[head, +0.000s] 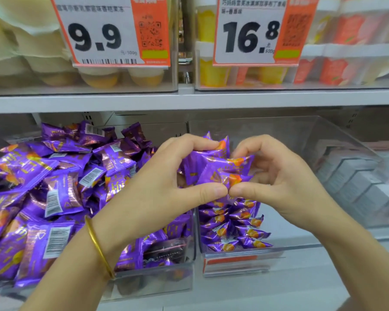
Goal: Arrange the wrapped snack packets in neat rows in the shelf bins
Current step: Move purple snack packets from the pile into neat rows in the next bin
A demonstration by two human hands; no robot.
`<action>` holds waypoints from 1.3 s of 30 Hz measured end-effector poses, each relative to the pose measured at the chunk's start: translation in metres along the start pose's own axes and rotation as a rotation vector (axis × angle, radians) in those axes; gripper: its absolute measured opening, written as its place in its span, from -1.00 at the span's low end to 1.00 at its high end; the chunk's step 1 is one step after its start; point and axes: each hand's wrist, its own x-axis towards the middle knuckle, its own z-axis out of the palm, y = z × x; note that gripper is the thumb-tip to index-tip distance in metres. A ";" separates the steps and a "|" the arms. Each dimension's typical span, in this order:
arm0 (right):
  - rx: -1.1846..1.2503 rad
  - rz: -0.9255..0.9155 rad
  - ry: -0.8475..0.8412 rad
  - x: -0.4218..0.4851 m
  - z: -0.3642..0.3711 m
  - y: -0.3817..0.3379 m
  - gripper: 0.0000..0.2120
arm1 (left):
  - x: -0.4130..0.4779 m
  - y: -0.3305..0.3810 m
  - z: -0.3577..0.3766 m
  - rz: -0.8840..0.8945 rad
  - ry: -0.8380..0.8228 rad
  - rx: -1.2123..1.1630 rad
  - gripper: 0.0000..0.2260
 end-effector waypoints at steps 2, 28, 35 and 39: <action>0.095 -0.011 -0.014 -0.005 -0.012 0.007 -0.62 | 0.008 0.009 0.009 0.021 -0.029 0.038 -0.54; -0.183 0.536 -0.046 0.026 -0.135 0.161 -0.63 | 0.146 -0.083 0.130 -0.315 0.098 0.749 -0.53; -0.304 0.466 -0.058 0.039 -0.114 0.171 -0.62 | 0.137 -0.103 0.138 -0.311 -0.039 0.952 -0.60; -0.360 0.453 -0.037 0.041 -0.105 0.177 -0.61 | 0.136 -0.105 0.139 -0.322 -0.060 0.952 -0.60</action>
